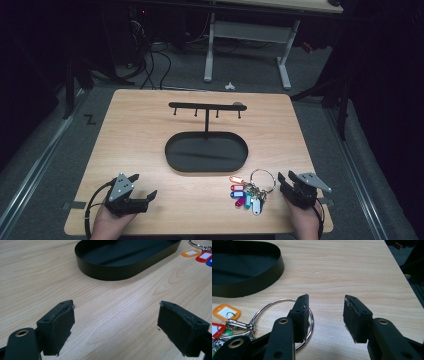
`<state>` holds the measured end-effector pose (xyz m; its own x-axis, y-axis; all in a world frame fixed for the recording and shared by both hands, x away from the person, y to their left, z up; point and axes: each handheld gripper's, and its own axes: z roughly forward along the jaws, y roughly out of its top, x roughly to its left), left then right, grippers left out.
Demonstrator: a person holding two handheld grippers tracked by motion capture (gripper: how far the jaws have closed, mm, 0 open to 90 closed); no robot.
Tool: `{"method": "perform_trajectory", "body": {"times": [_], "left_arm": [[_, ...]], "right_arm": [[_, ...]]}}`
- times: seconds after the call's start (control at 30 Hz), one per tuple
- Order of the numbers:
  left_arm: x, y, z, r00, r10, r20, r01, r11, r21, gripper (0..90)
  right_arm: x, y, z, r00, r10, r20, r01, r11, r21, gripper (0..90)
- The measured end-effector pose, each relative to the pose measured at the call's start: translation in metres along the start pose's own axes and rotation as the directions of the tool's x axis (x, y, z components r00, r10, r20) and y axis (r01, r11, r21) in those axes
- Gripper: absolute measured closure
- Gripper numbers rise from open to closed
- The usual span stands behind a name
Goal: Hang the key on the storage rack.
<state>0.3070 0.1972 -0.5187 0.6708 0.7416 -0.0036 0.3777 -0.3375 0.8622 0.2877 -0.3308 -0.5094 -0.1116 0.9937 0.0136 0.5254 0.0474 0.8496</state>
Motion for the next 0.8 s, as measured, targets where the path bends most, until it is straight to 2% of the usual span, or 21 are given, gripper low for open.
{"method": "perform_trajectory", "body": {"times": [0.13,0.33,0.43,0.67,0.8], "left_arm": [[0.002,0.003,0.005,0.9997,-0.022,0.01,0.023,0.9997,-0.009,14.6],[-0.004,0.005,0.011,0.9996,0.007,0.026,-0.007,1.0,0.002,14.8],[-0.002,0.003,0.008,0.9997,0.001,0.023,-0.001,1.0,0.003,14.7],[0.005,-0.002,-0.004,0.9997,-0.024,0.003,0.024,0.9996,-0.014,14.8],[0.007,-0.004,-0.006,0.9995,-0.033,-0.003,0.033,0.9993,-0.016,14.8]], "right_arm": [[-0.002,-0.002,0.0,0.9998,-0.022,0.001,0.022,1.0,0.021,57.4],[-0.006,-0.007,-0.008,0.9999,-0.009,-0.009,0.009,1.0,0.025,58.3],[-0.004,-0.006,-0.008,0.9998,0.0,-0.018,0.0,1.0,0.018,58.3],[0.004,0.001,0.002,0.9981,-0.026,-0.055,0.027,0.999,0.024,58.3],[0.006,0.002,0.004,0.9971,-0.024,-0.073,0.026,0.999,0.028,58.3]]}}
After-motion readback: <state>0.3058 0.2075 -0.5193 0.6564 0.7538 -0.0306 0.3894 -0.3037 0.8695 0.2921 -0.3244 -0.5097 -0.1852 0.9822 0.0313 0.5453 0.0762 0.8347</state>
